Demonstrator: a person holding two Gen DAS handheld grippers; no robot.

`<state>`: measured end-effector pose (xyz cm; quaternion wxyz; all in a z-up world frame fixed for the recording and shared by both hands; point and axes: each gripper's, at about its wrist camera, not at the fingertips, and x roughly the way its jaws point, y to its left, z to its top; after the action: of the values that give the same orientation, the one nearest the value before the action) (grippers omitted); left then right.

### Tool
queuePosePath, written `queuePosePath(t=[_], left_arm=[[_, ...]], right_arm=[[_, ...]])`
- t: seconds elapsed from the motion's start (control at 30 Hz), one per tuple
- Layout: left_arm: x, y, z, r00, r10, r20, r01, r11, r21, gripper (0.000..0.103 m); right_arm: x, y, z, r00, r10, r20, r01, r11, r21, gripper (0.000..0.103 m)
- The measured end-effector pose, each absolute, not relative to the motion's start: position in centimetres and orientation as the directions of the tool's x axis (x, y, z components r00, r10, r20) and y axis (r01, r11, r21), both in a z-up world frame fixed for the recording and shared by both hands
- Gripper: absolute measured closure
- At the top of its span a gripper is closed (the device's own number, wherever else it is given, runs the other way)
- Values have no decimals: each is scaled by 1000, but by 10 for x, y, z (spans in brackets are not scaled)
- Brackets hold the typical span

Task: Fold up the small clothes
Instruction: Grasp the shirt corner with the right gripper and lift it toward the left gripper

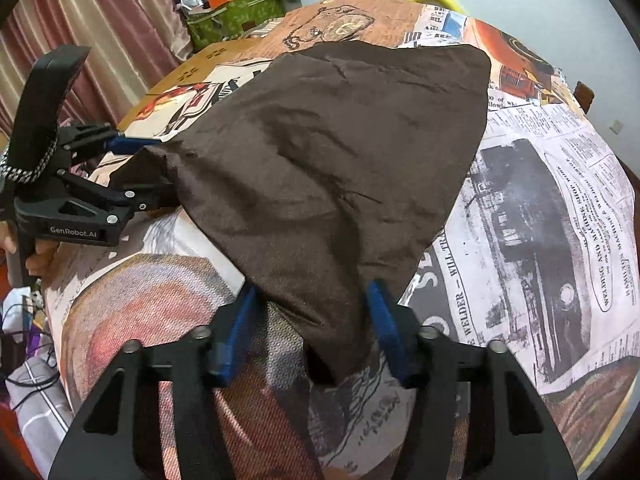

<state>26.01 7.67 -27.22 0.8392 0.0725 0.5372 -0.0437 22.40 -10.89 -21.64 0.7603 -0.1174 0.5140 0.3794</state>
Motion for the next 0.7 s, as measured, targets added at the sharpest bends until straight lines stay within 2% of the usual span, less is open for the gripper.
queuePosePath(t=[0.1, 0.17, 0.23, 0.37, 0.7], left_arm=[[262, 70, -274, 428, 21, -904, 154, 983, 95, 67], [264, 68, -275, 430, 47, -902, 140, 983, 118, 83], [265, 67, -276, 435, 63, -898, 130, 983, 132, 88], [262, 71, -271, 442, 57, -895, 114, 986, 119, 92], [254, 80, -229, 512, 0, -859, 78, 996, 46, 93]], right_arm=[[225, -108, -217, 187, 451, -873, -700, 684, 203, 73], [225, -107, -218, 205, 434, -877, -703, 689, 177, 89], [226, -108, -217, 212, 434, -875, -703, 690, 172, 92], [226, -110, -212, 221, 452, -864, -705, 687, 179, 94], [228, -117, -186, 271, 507, -818, -709, 680, 186, 95]])
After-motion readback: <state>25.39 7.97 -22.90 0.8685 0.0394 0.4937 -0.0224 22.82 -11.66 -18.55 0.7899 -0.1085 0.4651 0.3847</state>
